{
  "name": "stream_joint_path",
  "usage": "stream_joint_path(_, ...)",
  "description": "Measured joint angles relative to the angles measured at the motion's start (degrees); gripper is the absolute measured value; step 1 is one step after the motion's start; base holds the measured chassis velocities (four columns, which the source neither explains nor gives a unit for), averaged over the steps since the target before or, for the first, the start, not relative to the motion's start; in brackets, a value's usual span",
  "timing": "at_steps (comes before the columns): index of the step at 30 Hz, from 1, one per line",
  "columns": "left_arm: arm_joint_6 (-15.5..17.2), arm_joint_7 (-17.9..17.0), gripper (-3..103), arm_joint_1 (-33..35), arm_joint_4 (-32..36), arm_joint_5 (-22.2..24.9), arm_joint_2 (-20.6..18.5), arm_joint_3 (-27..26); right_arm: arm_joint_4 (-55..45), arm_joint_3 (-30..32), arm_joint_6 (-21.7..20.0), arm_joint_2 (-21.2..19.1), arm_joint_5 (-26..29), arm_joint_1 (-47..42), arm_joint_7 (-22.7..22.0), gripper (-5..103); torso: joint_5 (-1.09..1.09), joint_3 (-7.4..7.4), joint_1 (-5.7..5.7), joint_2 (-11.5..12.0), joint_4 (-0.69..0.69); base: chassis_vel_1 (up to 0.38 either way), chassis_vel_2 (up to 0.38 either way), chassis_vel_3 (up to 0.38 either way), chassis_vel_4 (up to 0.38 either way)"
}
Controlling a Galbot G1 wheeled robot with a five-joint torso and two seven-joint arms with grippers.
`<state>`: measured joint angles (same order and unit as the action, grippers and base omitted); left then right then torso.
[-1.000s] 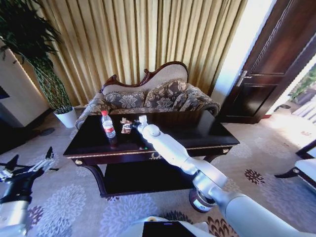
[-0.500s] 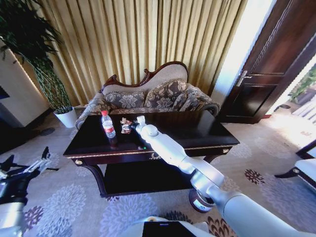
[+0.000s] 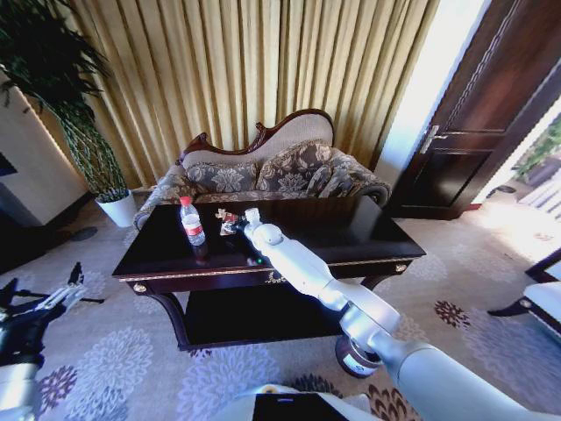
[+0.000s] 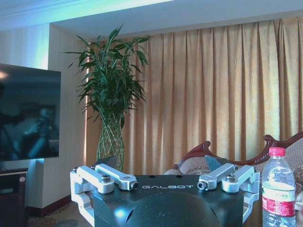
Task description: Move to the front of the table and place the trash on the table into the trash bin.
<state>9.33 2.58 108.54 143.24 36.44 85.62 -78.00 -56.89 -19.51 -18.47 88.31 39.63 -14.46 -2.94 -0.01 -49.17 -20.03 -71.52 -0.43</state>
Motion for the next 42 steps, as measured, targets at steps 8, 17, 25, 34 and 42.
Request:
stream_joint_path(8, -0.17, -0.01, 100, 0.03, 0.00, 0.00, 0.03, -0.14, -0.63, -0.01, 0.73, -0.46, -0.17, -0.85, 0.00, 26, 0.00, 0.00, 0.00, 0.00, 0.01, 0.000, 0.000, 0.000, 0.000)
stream_joint_path(17, -0.21, -0.02, 100, 0.05, 0.00, 0.03, -0.03, -0.16, -1.54, 0.05, 0.94, -1.43, -0.12, -1.42, -0.01, 0, 0.00, 0.00, 0.00, 0.00, 0.00, 0.000, 0.000, 0.000, 0.000)
stream_joint_path(25, -0.20, -0.24, 100, -0.01, 0.00, 0.40, -0.34, -0.09, -4.85, 1.18, 1.03, -2.64, 0.48, -2.45, -0.23, 0, 0.00, 0.00, 0.00, 0.00, 0.01, 0.000, 0.000, 0.000, 0.000)
stream_joint_path(34, 1.29, -1.01, 100, -2.15, 0.00, 1.56, -3.05, 0.42, -18.40, 4.28, 1.57, -10.06, 3.32, -5.54, -4.26, 0, 0.01, 0.00, 0.00, 0.00, -0.01, 0.000, 0.000, 0.000, 0.000)
stream_joint_path(42, 1.50, -1.05, 100, -1.48, 0.00, 2.15, -3.96, 1.32, -28.58, 9.11, 1.87, -18.04, 5.09, -8.68, -10.98, 0, 0.02, 0.00, 0.00, 0.00, 0.01, 0.000, 0.000, 0.000, 0.000)
